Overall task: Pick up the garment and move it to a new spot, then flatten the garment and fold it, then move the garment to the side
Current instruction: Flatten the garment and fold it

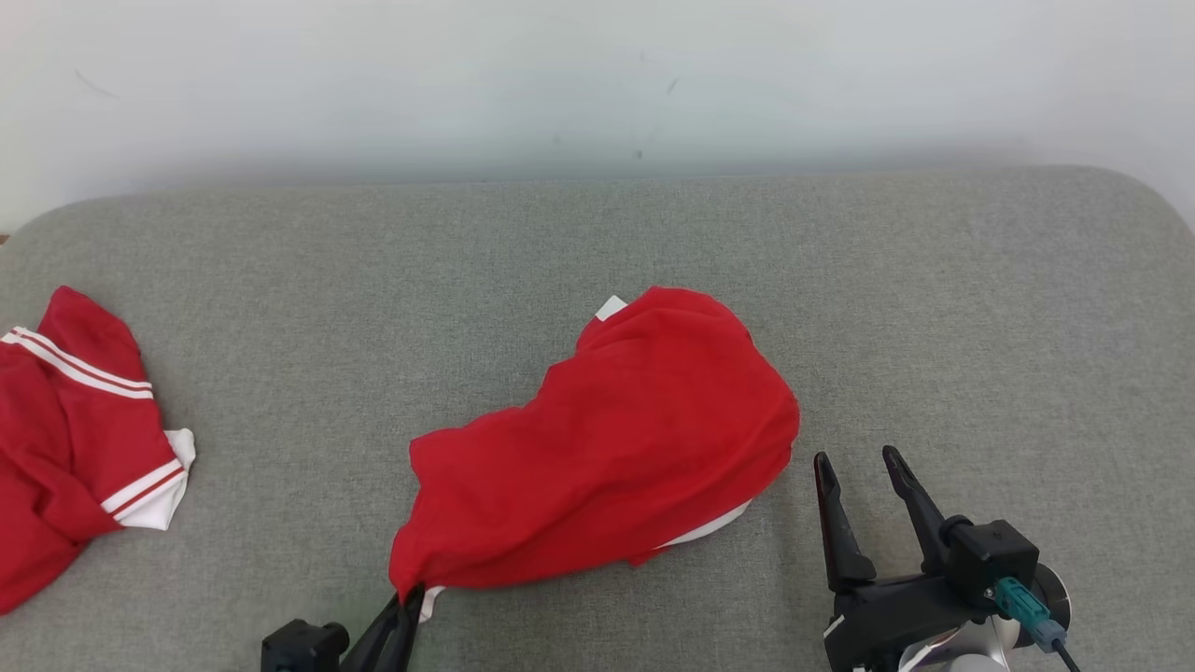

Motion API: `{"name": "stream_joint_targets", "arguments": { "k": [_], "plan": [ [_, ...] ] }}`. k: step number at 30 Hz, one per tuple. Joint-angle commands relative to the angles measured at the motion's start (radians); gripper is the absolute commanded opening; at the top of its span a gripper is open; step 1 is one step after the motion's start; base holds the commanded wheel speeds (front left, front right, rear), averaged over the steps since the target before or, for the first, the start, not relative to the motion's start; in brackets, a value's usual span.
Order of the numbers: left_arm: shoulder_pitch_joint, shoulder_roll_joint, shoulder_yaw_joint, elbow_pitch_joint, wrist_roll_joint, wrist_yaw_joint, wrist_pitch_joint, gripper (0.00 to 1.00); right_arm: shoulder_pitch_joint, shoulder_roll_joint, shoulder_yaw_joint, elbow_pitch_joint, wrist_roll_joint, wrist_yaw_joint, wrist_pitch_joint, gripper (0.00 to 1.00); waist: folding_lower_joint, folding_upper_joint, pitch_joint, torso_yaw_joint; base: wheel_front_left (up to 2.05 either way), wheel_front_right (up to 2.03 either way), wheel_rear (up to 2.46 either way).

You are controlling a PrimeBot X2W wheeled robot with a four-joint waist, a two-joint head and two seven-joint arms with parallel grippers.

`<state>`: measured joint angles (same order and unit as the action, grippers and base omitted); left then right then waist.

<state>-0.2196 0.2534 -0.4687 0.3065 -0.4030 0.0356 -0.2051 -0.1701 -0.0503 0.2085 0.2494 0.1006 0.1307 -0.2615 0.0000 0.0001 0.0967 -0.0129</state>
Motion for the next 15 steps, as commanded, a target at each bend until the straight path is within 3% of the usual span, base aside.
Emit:
{"name": "stream_joint_targets", "arguments": {
  "k": [1, 2, 3, 4, 5, 15],
  "plan": [
    [0.019, 0.002, 0.000, 0.014, -0.015, -0.008, -0.007, 0.00, -0.002, 0.000, 0.002, 0.003, -0.003, 0.000, -0.004, 1.00, 0.0000, -0.0001, 0.001, 0.001, 0.00, 0.00, 0.00],
    [0.019, -0.001, 0.000, 0.024, -0.019, -0.007, -0.006, 0.00, -0.004, 0.000, 0.003, 0.004, -0.004, 0.000, -0.004, 1.00, 0.0000, -0.0001, 0.001, 0.001, 0.00, 0.00, 0.00],
    [0.016, -0.001, -0.001, 0.033, -0.019, -0.010, -0.008, 0.18, -0.005, 0.000, 0.003, 0.005, -0.004, 0.000, -0.004, 1.00, 0.0000, -0.0001, 0.001, 0.002, 0.00, 0.00, 0.00],
    [0.012, -0.003, -0.002, 0.037, -0.019, -0.011, -0.013, 0.48, -0.006, 0.000, 0.002, 0.006, -0.004, 0.000, -0.004, 1.00, 0.0000, -0.0001, 0.001, 0.003, 0.00, 0.00, 0.00],
    [0.007, -0.006, -0.001, 0.042, -0.018, -0.010, -0.018, 1.00, -0.006, 0.000, 0.000, 0.006, -0.005, 0.000, -0.004, 1.00, 0.0000, -0.0001, 0.001, 0.005, 0.00, 0.00, 0.00],
    [0.045, -0.048, 0.101, -0.077, -0.014, 0.026, -0.062, 1.00, 0.010, 0.000, -0.021, 0.005, -0.008, 0.000, -0.004, 1.00, 0.0000, -0.0001, -0.013, 0.033, 0.00, 0.00, 0.00]
  ]
}}
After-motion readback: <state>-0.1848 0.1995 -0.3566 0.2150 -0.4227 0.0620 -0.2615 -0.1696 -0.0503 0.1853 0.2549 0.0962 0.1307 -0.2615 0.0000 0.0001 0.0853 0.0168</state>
